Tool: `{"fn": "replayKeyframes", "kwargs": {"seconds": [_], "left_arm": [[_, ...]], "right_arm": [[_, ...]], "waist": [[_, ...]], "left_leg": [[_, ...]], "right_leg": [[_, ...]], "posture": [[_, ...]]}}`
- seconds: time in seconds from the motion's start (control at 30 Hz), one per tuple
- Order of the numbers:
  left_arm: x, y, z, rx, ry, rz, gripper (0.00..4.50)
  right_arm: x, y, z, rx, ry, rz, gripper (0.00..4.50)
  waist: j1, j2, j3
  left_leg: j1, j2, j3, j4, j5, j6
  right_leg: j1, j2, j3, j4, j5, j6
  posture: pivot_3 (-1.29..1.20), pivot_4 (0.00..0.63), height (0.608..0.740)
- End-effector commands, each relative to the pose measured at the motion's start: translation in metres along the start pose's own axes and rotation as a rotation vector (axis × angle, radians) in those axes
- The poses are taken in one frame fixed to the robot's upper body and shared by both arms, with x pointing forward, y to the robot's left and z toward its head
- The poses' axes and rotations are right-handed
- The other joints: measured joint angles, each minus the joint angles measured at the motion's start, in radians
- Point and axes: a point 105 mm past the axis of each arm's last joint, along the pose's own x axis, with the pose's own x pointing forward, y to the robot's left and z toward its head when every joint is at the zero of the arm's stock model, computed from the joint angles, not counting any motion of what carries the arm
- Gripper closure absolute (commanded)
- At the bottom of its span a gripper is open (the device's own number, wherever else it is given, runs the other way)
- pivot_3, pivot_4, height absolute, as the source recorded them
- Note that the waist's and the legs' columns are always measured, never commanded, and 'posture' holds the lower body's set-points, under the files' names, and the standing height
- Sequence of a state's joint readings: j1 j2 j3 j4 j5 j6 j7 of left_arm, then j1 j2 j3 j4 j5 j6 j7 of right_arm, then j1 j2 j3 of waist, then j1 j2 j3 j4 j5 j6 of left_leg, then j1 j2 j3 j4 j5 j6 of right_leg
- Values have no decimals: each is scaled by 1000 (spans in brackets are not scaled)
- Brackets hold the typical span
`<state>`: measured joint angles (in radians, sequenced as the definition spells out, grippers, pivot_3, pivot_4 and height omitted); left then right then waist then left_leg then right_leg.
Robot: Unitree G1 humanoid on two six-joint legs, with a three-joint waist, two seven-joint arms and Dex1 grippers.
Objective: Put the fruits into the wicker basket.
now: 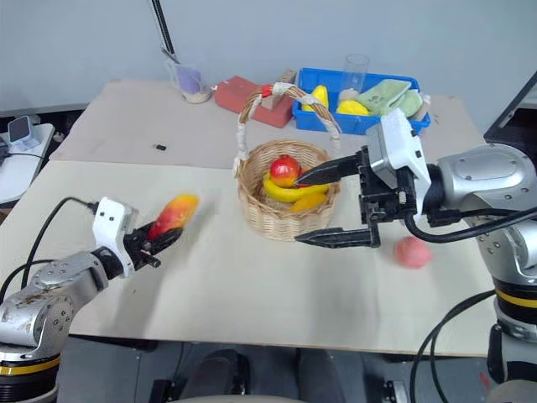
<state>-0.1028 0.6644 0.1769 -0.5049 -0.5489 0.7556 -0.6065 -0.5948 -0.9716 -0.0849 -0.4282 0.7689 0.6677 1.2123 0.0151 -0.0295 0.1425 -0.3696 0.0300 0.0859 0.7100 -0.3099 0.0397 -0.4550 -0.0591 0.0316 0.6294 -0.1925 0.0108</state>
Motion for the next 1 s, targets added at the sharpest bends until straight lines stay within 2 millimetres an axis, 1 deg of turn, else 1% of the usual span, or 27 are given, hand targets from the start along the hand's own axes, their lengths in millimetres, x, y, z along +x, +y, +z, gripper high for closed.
{"fn": "replayKeyframes", "kwargs": {"seconds": [0.03,0.13,0.23,0.37,0.5,0.53,0.57,0.63,0.67,0.7,0.73,0.87,1.0], "left_arm": [[11,-22,34,147,-81,-167,2953],[38,-34,60,278,-105,-276,2953],[66,-37,76,352,-130,-309,2953],[100,-34,86,417,-142,-303,2953],[123,-30,93,497,-174,-256,2953],[126,-31,94,498,-186,-256,2453],[128,-33,96,492,-198,-264,1906],[128,-37,99,477,-222,-284,1237],[127,-39,100,475,-230,-295,629],[125,-39,100,475,-234,-301,285],[123,-39,100,471,-236,-307,113],[108,-45,102,476,-254,-381,113],[83,-50,102,455,-266,-492,113]], "right_arm": [[-12,1,8,-29,12,-59,0],[-21,2,5,-8,41,-114,0],[-26,4,3,6,58,-152,0],[-31,7,1,21,75,-195,0],[-33,10,0,36,85,-224,0],[-34,11,0,41,85,-230,0],[-34,12,0,44,86,-235,0],[-36,13,0,52,92,-247,0],[-38,13,-1,56,97,-255,0],[-39,14,-1,60,102,-261,0],[-41,14,-3,64,109,-272,0],[-55,11,-16,85,170,-357,0],[-76,15,-46,145,285,-460,0]], "waist": [[-2,0,0],[6,0,0],[5,0,0],[-9,0,0],[-9,0,0],[-9,0,0],[-8,0,0],[-8,0,0],[-7,0,0],[-6,0,0],[-6,0,0],[-6,0,0],[-4,0,0]], "left_leg": [[0,0,0,0,0,0],[-1,-1,0,1,1,0],[0,-4,-1,1,1,1],[-1,-4,-1,1,0,1],[-1,-3,-2,1,0,1],[-1,-3,-2,1,0,1],[-1,-3,-2,1,0,1],[-1,-2,-2,1,0,1],[-2,-2,-2,1,0,1],[-2,-1,-2,1,0,2],[-2,-1,-2,1,0,2],[-2,-1,-2,1,0,2],[-2,-1,-1,1,0,2]], "right_leg": [[0,0,0,0,0,0],[1,1,-1,0,0,0],[2,2,0,0,0,1],[2,3,1,-1,0,1],[1,3,2,-1,0,1],[1,3,2,-1,0,1],[1,3,2,-1,0,1],[1,3,2,-1,0,1],[1,3,2,-1,0,2],[1,3,2,-1,0,2],[1,3,2,-1,0,2],[1,3,2,-1,0,2],[1,3,2,-1,0,3]], "posture": [[0,150,703],[0,150,703],[0,150,703],[0,150,703],[0,150,703],[0,150,703],[0,150,703],[0,150,703],[0,150,703],[0,150,703],[0,150,703],[0,150,703],[0,150,703]]}}
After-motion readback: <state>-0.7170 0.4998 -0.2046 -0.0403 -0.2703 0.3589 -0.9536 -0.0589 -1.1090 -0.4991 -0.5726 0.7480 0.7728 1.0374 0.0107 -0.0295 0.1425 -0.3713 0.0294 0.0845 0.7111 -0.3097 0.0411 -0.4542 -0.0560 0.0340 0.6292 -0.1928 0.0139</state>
